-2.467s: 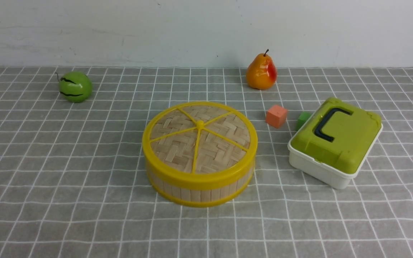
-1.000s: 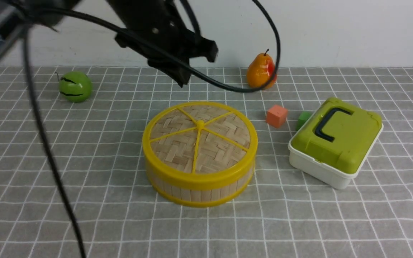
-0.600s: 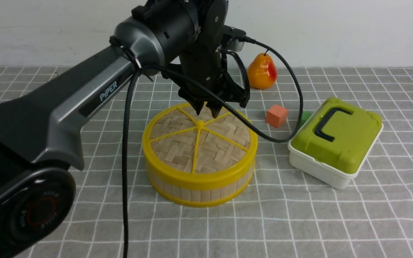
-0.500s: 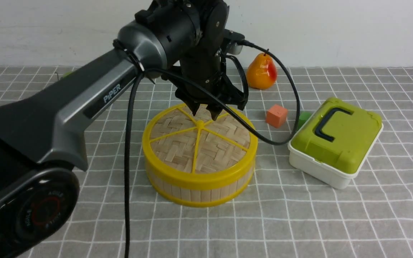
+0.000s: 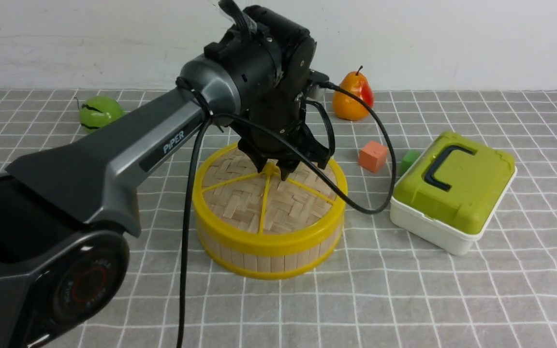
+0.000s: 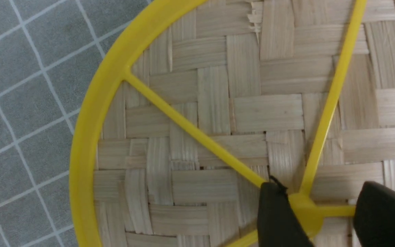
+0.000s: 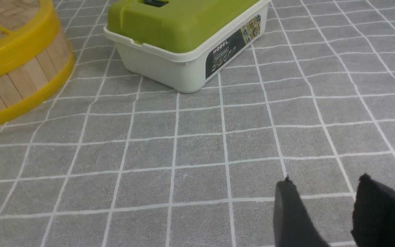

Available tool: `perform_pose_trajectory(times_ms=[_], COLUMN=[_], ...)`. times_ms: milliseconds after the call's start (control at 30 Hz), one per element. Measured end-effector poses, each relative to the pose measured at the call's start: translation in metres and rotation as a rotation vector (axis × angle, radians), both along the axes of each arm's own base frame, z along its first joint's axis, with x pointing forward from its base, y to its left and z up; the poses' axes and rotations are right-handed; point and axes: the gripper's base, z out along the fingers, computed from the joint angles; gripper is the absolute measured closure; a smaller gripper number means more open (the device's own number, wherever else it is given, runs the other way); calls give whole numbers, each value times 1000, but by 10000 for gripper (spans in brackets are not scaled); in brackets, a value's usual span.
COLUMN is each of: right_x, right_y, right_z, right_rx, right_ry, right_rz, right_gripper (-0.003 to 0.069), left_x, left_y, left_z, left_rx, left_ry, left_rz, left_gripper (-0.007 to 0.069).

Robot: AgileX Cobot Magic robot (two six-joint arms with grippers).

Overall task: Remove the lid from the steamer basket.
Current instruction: Use the left arm to lift the lid of the steamer

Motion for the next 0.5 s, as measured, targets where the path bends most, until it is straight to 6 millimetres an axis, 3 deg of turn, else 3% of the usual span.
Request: perform_pose_trajectory(times_ms=[133,267,500], right_x=[0,0,0], right_y=[0,0,0], right_z=[0,0,0], right_rx=[0,0,0], right_ry=[0,0,0], right_rz=[0,0,0], right_gripper=[418,418,418], left_x=[0,1,1], left_y=[0,1,1], left_z=[1,1,1], left_rx=[0,8,9], left_ry=[-4,-10,-12], left_rz=[7,9,11], left_gripper=[382,510,517])
